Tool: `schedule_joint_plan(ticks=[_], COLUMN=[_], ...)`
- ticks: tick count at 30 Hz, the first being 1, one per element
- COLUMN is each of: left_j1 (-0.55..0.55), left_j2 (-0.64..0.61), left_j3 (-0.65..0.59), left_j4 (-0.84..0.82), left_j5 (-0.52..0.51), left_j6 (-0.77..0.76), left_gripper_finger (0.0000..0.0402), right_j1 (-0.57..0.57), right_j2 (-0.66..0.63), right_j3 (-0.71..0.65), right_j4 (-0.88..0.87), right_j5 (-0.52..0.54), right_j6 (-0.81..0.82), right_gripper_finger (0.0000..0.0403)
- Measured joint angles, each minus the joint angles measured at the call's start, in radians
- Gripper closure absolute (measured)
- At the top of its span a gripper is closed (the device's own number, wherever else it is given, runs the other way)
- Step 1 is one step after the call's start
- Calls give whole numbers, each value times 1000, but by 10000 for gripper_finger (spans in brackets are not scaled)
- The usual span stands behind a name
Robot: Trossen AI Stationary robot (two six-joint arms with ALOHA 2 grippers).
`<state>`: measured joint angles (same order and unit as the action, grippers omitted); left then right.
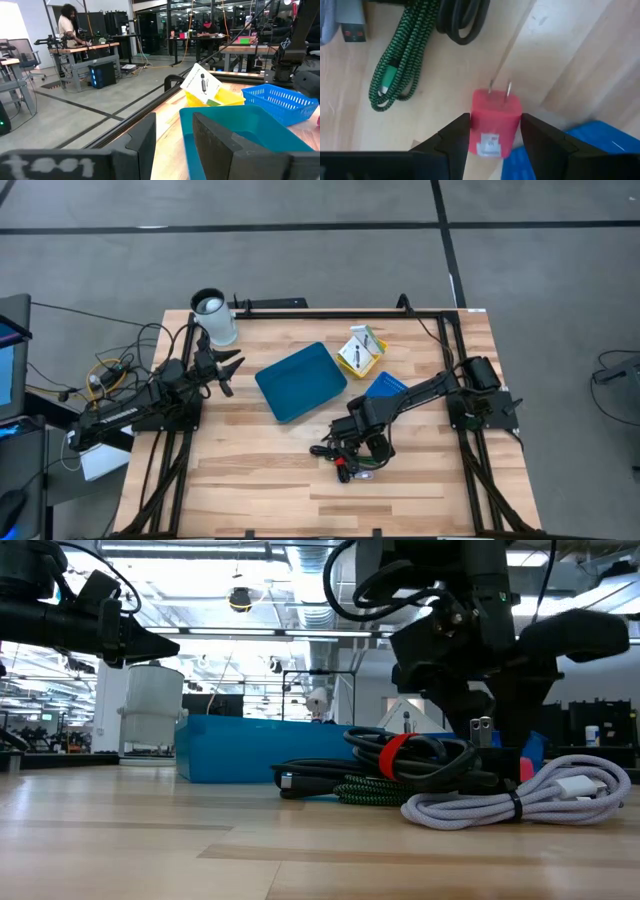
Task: Pick and place items into bin
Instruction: Put the pink charger adapter into the blue bin
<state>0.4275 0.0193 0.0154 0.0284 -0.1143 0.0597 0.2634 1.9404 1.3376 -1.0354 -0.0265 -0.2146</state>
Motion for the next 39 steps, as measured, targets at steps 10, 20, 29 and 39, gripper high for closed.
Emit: schedule_joint_plan(ticks=[10, 20, 29, 39], left_j1=[0, 0, 0, 0], left_j2=[0, 0, 0, 0], left_j3=[0, 0, 0, 0], left_j4=[0, 0, 0, 0], left_j5=[-1, -2, -2, -2], left_j6=[0, 0, 0, 0], left_gripper_finger=[282, 282, 282, 282], right_j1=[-13, -18, -17, -18], right_j2=[-5, -3, 3, 3], right_j3=[-53, -53, -3, 88], right_j4=[72, 70, 10, -92], right_j5=[-62, -77, -84, -80], right_j6=[4, -3, 5, 5], right_gripper_finger=[235, 258, 253, 254])
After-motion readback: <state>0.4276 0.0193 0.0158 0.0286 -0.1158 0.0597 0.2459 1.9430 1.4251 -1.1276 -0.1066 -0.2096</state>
